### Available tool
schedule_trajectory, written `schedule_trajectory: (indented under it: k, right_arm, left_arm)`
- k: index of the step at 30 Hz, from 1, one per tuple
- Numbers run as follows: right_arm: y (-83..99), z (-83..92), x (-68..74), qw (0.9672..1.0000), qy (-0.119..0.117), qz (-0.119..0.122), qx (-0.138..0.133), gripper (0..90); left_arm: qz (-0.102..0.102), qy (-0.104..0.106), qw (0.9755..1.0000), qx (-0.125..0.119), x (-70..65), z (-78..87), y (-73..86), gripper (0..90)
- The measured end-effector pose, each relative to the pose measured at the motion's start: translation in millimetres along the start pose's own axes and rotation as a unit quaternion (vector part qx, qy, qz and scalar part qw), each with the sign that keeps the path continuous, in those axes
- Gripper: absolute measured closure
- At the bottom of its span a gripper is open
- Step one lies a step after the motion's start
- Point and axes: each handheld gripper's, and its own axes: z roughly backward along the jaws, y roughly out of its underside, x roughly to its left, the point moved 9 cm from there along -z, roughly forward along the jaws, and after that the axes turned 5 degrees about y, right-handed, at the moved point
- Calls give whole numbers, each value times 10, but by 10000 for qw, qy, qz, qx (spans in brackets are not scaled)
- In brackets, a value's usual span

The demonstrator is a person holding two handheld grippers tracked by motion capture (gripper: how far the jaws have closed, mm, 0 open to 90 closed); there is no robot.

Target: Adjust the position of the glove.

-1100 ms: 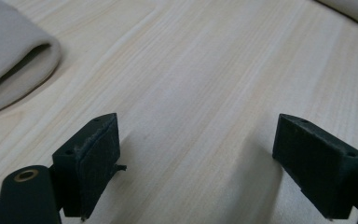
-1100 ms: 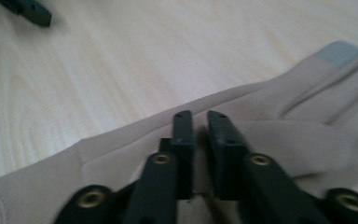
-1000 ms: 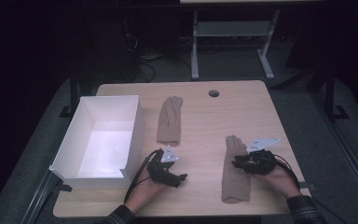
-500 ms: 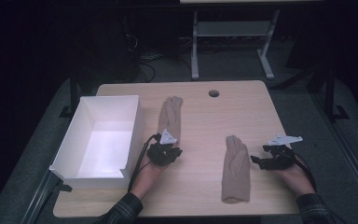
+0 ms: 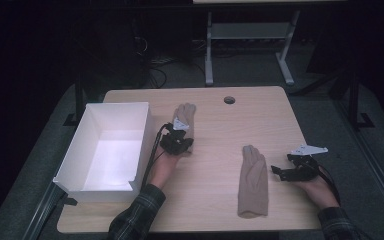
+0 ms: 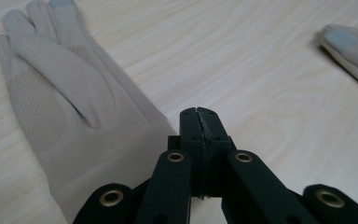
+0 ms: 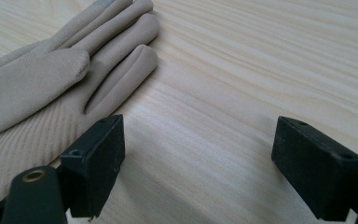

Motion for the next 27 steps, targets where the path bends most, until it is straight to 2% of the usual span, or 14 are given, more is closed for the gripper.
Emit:
schedule_trajectory:
  k: [3, 7, 9, 12, 14, 16, 18, 21, 27]
  right_arm:
    - [0, 0, 0, 10000, -1, 1, 0, 169]
    - [0, 0, 0, 10000, -1, 1, -1, 168]
    - [0, 0, 0, 10000, -1, 1, 0, 169]
    - [0, 0, 0, 10000, -1, 0, 1, 169]
    - [0, 0, 0, 10000, -1, 1, 0, 169]
    - [0, 0, 0, 10000, -1, 0, -1, 168]
    - [0, 0, 0, 10000, -1, -1, 0, 169]
    - [0, 0, 0, 10000, -1, 1, -1, 168]
    - [0, 0, 0, 10000, 1, 0, 0, 169]
  left_arm:
    - [11, -134, 9999, 29, 112, -88, -58, 894]
    - [41, -201, 9998, 19, 232, -254, -85, 893]
    - [12, -281, 9995, 105, 283, -336, -60, 889]
    - [60, -270, 9995, 160, 306, -387, -40, 889]
    - [92, -241, 9991, 322, 337, -460, 25, 893]
    - [117, -185, 9993, 287, 337, -467, 28, 894]
    - [58, -201, 9993, 322, 329, -465, 30, 895]
    - [36, -119, 9993, 346, 287, -458, 41, 895]
    - [15, 127, 9992, 380, 105, -388, 127, 895]
